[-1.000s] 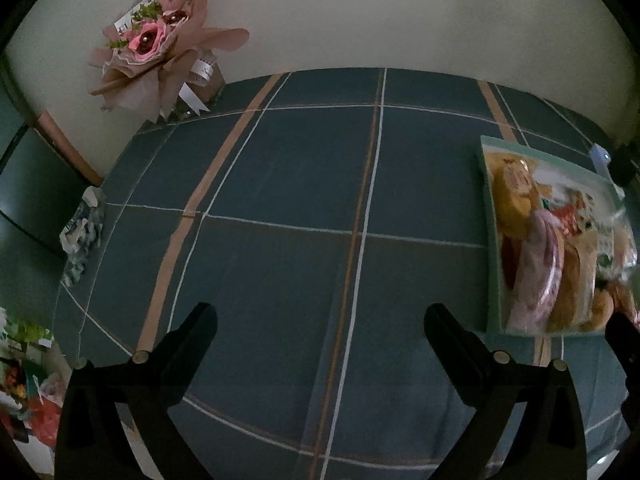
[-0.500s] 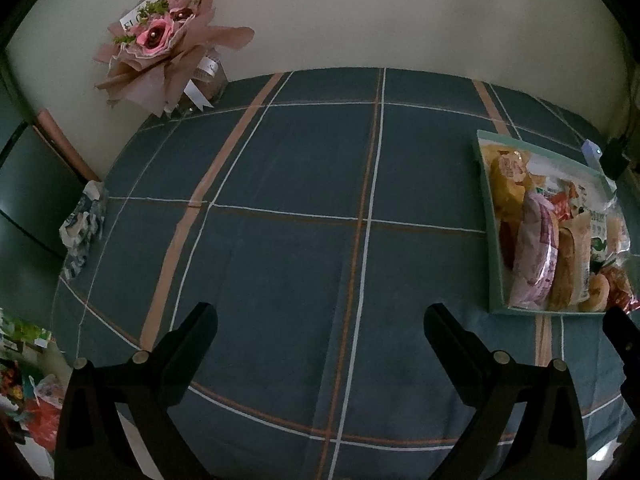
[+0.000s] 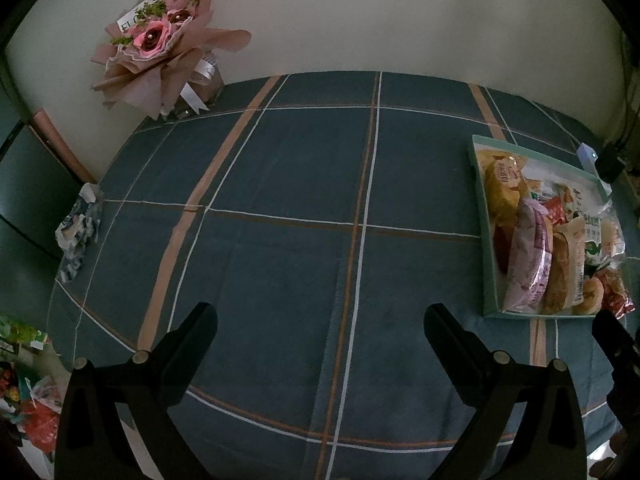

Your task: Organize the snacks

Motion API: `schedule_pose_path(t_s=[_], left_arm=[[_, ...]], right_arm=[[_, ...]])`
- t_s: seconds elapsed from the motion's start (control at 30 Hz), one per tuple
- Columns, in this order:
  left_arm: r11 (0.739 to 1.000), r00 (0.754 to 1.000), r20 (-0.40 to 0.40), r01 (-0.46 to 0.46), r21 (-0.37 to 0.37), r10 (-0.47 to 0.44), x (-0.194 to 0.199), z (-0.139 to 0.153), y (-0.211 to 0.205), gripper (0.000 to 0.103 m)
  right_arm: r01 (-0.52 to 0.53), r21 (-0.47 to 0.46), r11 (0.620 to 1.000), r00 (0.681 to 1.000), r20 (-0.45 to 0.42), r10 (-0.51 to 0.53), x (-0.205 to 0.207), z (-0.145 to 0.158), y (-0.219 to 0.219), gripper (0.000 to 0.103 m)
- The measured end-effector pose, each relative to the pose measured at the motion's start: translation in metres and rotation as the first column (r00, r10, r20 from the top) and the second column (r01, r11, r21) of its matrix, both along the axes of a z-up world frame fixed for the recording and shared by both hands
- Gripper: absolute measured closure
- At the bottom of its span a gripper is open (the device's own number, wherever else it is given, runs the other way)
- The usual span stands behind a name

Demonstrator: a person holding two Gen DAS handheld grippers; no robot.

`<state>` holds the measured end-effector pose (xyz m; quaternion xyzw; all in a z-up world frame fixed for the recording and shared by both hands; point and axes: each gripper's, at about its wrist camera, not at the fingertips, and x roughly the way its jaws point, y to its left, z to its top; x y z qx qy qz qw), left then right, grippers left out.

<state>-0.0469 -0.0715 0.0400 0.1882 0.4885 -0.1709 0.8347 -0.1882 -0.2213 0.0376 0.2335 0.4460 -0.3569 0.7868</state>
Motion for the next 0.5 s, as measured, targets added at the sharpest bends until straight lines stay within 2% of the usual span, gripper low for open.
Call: schedule_pose_path(t_s=[0.5], left_arm=[[1.0,1.0,-0.004,-0.005,0.0,0.005,0.0011,-0.0003,-0.0019,0.0]], right_arm=[[-0.018,-0.004,1.0,1.0,-0.013,0.017,0.0037,-0.0004,0.0021,0.0]])
